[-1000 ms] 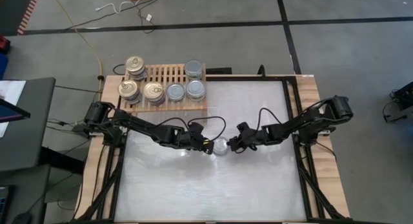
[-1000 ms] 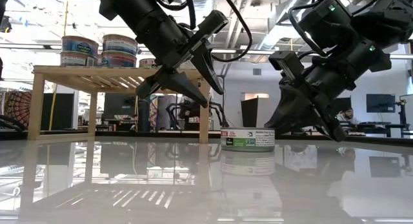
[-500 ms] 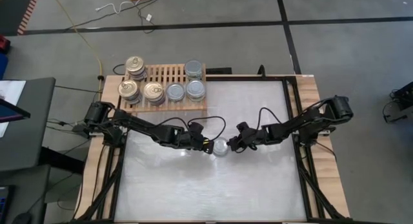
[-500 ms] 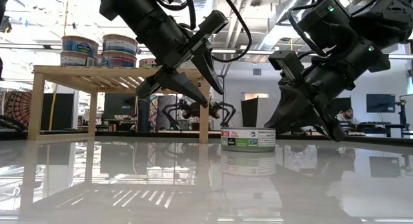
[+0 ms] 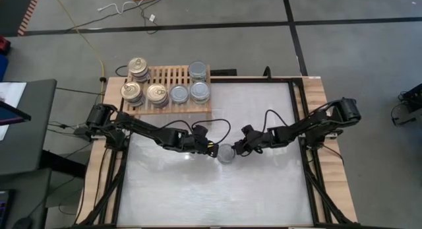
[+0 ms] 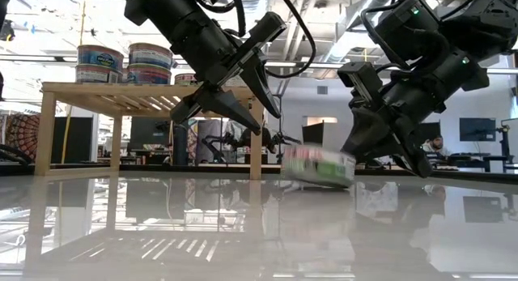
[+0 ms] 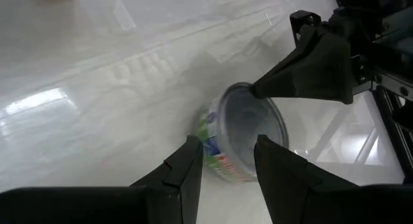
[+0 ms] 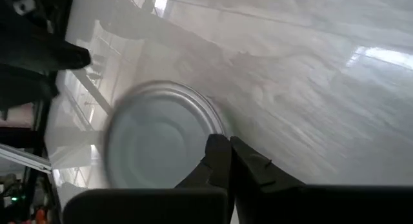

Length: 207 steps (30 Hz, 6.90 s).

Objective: Stack canned seafood by type on shelf
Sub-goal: Stack the green tuna can on top of the bottom left green tuna can on the shelf

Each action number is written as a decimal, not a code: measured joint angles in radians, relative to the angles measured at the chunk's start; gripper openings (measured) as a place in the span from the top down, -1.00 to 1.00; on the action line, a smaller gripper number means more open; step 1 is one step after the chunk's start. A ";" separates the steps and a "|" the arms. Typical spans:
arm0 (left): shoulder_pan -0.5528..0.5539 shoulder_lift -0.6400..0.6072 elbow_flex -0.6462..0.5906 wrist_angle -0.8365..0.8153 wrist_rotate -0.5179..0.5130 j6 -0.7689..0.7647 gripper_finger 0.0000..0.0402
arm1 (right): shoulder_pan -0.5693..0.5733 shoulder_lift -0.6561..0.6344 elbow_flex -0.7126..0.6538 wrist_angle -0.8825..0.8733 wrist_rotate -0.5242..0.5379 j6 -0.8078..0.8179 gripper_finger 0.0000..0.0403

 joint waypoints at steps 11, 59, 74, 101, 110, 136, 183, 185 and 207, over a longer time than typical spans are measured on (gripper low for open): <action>-0.003 0.000 0.000 0.011 -0.052 -0.025 0.30 | 0.001 0.004 -0.004 -0.011 -0.010 0.000 0.86; 0.000 0.000 0.000 -0.107 0.208 0.040 -0.53 | 0.206 -0.040 0.403 -0.549 0.013 -0.243 0.93; -0.044 -0.001 0.000 -0.267 0.287 0.187 -0.53 | 0.209 0.024 0.429 -0.599 0.208 0.090 0.79; -0.017 -0.077 -0.479 0.757 0.467 0.163 -0.53 | 0.272 0.132 0.428 -0.575 0.320 0.296 0.10; -0.073 -0.068 -0.436 0.785 0.204 0.175 -0.53 | 0.257 0.148 0.427 -0.573 0.324 0.278 0.30; -0.055 -0.068 -0.369 0.540 0.198 0.055 -0.53 | 0.241 0.222 0.428 -0.463 0.263 0.239 0.38; -0.044 -0.034 -0.370 0.464 0.221 -0.092 -0.53 | 0.190 0.231 0.426 -0.376 0.240 0.169 0.73; -0.044 -0.031 -0.370 0.466 0.226 -0.097 -0.53 | 0.190 0.231 0.426 -0.376 0.239 0.169 0.73; -0.042 0.037 -0.369 0.571 0.222 -0.197 -0.53 | 0.190 0.229 0.428 -0.390 0.234 0.190 0.79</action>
